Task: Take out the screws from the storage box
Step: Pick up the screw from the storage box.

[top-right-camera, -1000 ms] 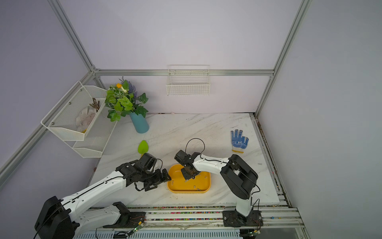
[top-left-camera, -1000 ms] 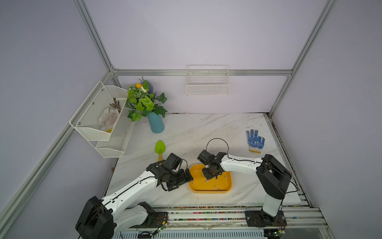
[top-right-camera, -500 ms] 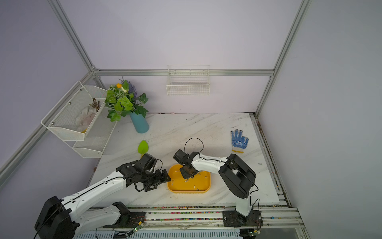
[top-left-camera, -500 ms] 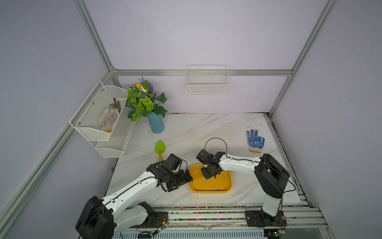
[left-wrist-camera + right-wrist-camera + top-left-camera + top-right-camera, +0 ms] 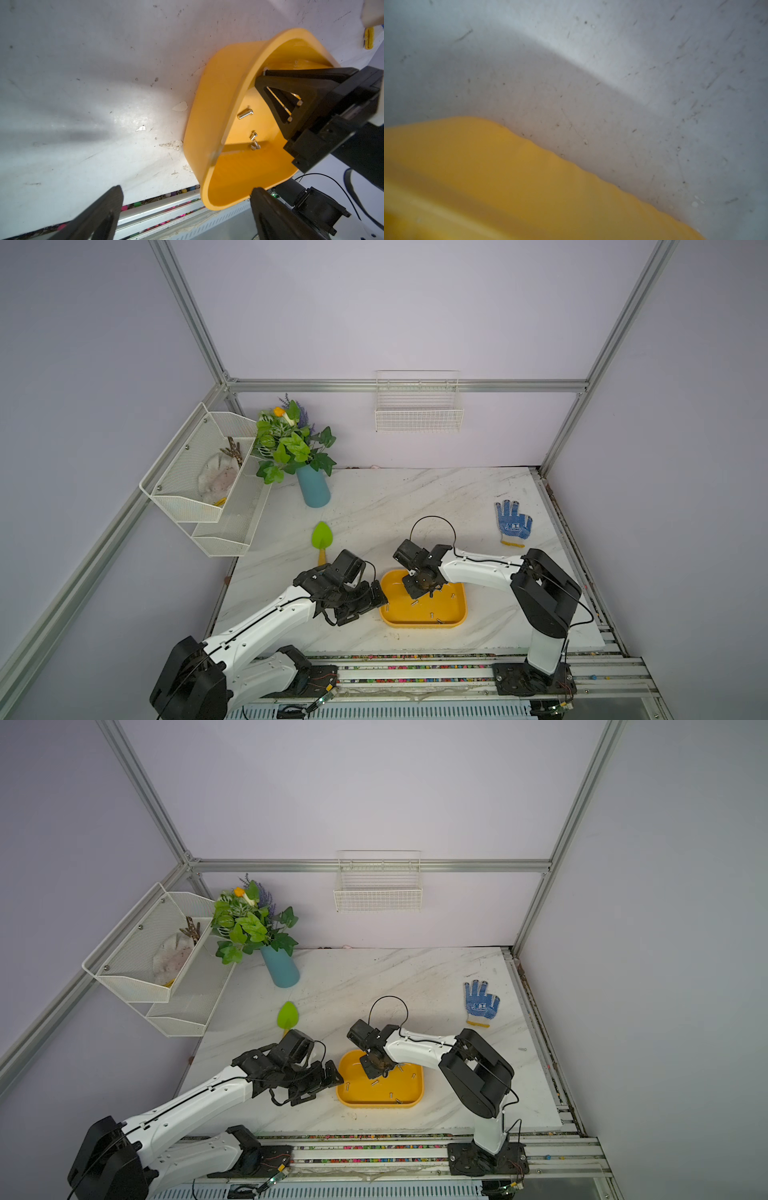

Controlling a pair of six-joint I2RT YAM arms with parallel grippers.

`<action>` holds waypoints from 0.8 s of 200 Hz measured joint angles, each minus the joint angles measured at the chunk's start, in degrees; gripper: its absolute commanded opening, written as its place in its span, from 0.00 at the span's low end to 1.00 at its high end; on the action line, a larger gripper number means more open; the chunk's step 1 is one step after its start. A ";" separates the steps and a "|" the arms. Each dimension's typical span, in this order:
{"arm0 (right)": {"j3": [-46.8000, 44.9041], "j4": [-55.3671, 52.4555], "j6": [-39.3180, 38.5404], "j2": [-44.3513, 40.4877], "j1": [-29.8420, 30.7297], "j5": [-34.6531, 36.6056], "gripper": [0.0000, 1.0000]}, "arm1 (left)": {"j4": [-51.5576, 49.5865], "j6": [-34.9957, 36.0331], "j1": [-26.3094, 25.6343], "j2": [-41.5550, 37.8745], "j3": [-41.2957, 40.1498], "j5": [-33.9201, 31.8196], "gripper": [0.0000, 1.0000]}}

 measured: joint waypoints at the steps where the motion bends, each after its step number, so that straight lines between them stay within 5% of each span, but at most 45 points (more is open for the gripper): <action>1: 0.00 0.00 -0.02 0.00 0.00 0.00 0.02 | 0.02 0.00 0.02 -0.02 0.00 0.00 1.00; 160: 4.39 -7.80 -0.44 -9.51 -0.20 2.71 0.02 | 0.13 -0.02 0.24 -1.90 0.00 -0.07 1.00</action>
